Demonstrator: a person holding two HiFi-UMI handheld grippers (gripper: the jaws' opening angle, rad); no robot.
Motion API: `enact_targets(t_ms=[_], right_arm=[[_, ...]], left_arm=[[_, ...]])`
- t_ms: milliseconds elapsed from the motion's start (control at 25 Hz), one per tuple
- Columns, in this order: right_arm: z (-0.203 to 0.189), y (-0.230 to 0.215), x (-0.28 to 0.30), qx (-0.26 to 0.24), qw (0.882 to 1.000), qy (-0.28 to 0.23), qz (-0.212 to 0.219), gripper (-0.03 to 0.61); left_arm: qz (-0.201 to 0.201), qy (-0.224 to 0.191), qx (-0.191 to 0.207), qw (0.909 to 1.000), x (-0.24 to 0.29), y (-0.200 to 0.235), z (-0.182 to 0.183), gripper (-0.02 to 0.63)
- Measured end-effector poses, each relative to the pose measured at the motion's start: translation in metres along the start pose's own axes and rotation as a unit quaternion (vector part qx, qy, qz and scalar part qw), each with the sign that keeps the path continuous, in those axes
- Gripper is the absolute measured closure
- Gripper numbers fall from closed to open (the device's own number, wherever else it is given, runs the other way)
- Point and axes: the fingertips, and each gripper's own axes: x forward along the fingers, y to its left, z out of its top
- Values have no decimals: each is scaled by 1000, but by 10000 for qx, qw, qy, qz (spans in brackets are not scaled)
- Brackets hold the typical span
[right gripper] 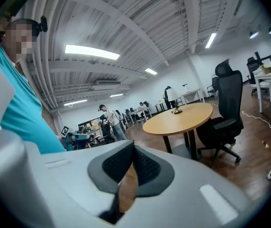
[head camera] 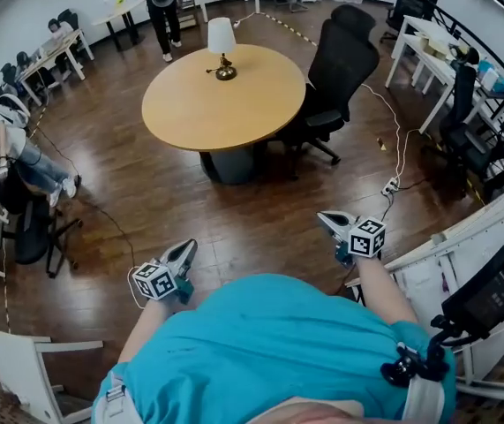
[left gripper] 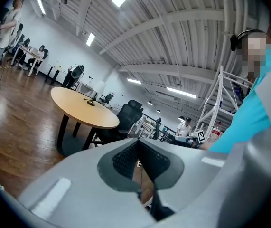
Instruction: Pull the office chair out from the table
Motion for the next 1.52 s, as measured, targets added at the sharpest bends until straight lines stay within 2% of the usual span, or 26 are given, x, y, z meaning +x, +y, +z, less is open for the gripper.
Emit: enact_targets(t_ms=[160, 400, 560, 720, 920, 1040, 1160, 1240, 1520], right_arm=[[-3, -38, 16, -22, 9994, -84, -327, 578], [57, -50, 56, -75, 9943, -469, -959, 578], [74, -80, 75, 3, 9869, -760, -1420, 578], [82, -121, 76, 153, 9799, -906, -1770, 578], [89, -197, 34, 92, 9727, -1009, -2087, 578], [112, -256, 3, -66, 9728, -1076, -2051, 578], [133, -309, -32, -124, 9745, -1031, -1989, 578], [148, -336, -51, -242, 9751, -1016, -1954, 578], [197, -427, -88, -421, 9699, -1123, -2117, 578]], left_arm=[[-323, -121, 61, 9994, 43, 55, 0, 595], [-1052, 276, 238, 9938, 83, 98, 52, 595], [-1532, 474, 376, 9863, 126, 135, 77, 595], [-1777, 515, 514, 9814, 179, 162, 100, 595], [-1796, 526, 505, 9810, 258, 162, 96, 595], [-1645, 445, 610, 9835, 323, 154, 98, 595], [-1361, 286, 413, 9894, 384, 135, 97, 595], [-1290, 247, 433, 9904, 420, 122, 100, 595], [-1480, 227, 638, 9867, 541, 94, 116, 595]])
